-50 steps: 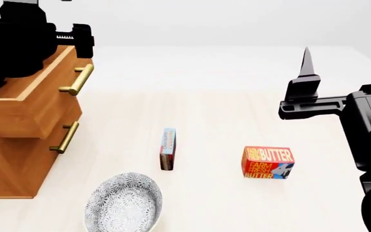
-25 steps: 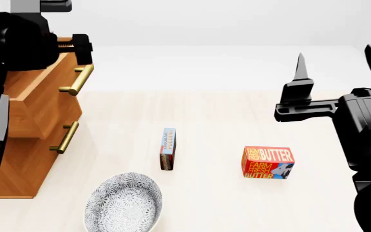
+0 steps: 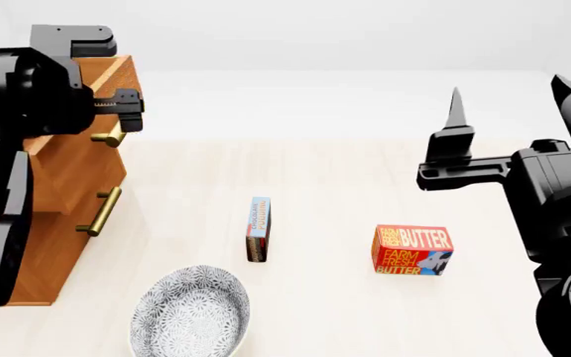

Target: Put the chocolate pudding in the top drawer of the cabinet and close it.

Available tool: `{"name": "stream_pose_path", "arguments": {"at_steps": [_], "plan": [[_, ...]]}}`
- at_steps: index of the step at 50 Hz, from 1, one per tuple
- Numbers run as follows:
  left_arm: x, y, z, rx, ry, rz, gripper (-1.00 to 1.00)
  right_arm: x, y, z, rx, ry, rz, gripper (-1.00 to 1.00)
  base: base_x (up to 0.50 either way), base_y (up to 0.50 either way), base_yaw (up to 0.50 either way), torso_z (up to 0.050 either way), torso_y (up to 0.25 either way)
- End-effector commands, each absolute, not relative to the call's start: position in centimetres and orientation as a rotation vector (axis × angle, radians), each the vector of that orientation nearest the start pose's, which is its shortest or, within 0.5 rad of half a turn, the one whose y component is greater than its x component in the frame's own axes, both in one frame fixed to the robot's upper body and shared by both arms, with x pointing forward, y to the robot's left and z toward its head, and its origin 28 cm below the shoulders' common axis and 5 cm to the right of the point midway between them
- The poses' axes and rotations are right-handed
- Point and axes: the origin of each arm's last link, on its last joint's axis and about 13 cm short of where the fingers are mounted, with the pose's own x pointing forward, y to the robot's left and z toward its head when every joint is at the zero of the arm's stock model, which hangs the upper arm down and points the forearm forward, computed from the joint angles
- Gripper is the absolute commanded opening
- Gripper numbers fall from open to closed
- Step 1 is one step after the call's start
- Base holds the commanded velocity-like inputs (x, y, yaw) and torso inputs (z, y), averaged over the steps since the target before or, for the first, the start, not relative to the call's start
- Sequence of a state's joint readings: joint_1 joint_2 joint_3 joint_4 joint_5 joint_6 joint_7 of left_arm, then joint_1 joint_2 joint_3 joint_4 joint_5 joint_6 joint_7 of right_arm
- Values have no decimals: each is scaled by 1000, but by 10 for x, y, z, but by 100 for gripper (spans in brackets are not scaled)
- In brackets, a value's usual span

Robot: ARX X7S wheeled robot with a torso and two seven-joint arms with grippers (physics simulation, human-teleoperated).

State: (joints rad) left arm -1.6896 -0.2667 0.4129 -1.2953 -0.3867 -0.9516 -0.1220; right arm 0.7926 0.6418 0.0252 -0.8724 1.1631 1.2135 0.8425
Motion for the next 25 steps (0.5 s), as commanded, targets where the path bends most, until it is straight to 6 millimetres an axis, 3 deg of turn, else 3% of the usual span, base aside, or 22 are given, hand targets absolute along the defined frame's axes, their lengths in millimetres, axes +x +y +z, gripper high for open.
{"name": "stream_pose_path", "arguments": {"at_steps": [1,25], "plan": [[399,306,272,5,633,279,100,200,-134,263,-211,-267,-75,100,0,0,0,0,0],[403,282,246,28,680,123,100,204,-132,262,-217,-264,-73,100,0,0,0,0,0]]}}
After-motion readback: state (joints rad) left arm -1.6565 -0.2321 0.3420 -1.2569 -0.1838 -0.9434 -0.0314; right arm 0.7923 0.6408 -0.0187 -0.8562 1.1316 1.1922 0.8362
